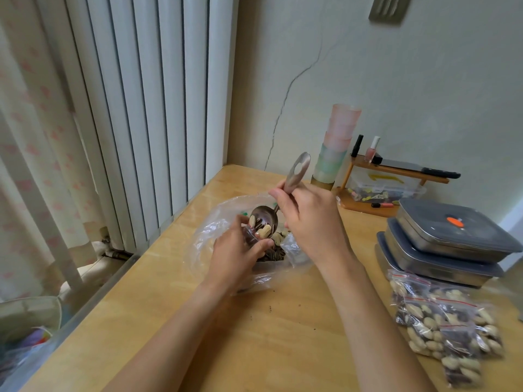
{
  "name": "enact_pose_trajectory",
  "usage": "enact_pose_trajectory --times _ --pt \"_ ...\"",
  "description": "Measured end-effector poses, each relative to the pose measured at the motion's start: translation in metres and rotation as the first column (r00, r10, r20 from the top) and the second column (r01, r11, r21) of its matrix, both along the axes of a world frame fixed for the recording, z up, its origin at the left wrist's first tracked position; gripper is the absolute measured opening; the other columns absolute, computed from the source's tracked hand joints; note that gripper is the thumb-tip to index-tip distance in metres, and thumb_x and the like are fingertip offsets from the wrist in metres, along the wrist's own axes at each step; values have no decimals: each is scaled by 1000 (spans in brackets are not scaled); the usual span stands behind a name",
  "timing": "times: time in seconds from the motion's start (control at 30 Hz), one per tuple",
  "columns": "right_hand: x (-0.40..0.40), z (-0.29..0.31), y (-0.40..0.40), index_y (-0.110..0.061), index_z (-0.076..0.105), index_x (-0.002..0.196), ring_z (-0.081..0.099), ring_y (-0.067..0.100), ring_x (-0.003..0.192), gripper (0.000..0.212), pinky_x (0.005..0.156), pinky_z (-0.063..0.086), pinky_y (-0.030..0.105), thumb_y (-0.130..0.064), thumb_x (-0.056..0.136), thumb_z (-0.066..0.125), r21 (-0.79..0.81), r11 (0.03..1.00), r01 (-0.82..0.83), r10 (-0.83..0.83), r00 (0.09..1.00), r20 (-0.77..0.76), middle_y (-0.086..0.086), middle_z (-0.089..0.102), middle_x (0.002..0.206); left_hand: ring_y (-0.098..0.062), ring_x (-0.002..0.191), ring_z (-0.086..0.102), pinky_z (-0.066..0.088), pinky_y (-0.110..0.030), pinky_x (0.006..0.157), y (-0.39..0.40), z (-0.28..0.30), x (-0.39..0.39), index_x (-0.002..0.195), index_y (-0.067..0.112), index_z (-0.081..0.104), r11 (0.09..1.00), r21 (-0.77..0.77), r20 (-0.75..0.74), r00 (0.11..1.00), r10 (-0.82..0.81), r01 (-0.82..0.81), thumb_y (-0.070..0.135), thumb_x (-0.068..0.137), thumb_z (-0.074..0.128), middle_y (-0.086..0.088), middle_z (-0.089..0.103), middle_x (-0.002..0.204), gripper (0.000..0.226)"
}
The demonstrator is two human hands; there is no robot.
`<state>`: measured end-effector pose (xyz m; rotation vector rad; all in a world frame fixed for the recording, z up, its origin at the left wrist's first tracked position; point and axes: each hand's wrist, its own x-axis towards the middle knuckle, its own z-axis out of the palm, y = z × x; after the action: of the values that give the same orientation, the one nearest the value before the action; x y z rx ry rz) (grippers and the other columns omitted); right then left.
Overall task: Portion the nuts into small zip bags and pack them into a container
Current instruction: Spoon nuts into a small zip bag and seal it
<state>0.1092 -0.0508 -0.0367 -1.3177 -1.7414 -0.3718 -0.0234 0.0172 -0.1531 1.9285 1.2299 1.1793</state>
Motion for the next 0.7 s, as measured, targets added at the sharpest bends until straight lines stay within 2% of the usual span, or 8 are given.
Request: enact_pose_trajectory --times 0.1,0.2,0.3,0.43,0.57,0.7 --pt "0 -2 2 -7 73 94 63 21 62 21 61 51 36 -23 102 63 43 999 33 -32 999 -24 6 69 76 -7 79 67 50 -31 69 0 1 0 115 28 45 1000 15 0 1000 -2 2 54 81 78 12 71 82 54" --pt "1 -2 3 -5 72 89 62 21 56 22 57 48 31 -21 102 63 69 996 64 -60 996 -60 7 68 72 -8 79 64 44 -28 64 -1 1 0 117 27 45 1000 27 2 1000 0 0 53 82 77 11 68 84 55" --pt "3 -3 3 -2 70 84 62 21 52 27 55 45 31 -21 102 61 105 989 104 -97 993 -66 6 65 65 -10 79 65 48 -31 67 -1 1 0 109 29 45 999 42 23 1000 4 -5 50 83 77 9 69 85 46" --pt "3 -2 2 -2 71 86 62 19 52 27 53 47 32 -20 103 61 113 990 86 -79 995 -63 5 66 67 -4 80 65 47 -25 69 -4 5 0 99 40 41 999 51 45 999 -4 2 44 84 79 14 69 84 41" --pt "-1 -2 1 -4 73 91 61 19 53 19 56 50 35 -18 101 64 56 998 -24 24 1000 -14 5 67 71 -7 84 68 55 -34 76 -1 3 -1 110 39 45 999 38 61 998 -4 2 49 82 79 12 71 89 45" --pt "0 -5 3 -5 72 91 64 21 53 25 52 45 28 -23 102 60 91 996 26 -20 998 -65 7 70 76 -5 83 68 57 -36 78 -2 3 -1 114 34 45 1000 30 77 997 -2 0 48 82 80 13 71 85 49"
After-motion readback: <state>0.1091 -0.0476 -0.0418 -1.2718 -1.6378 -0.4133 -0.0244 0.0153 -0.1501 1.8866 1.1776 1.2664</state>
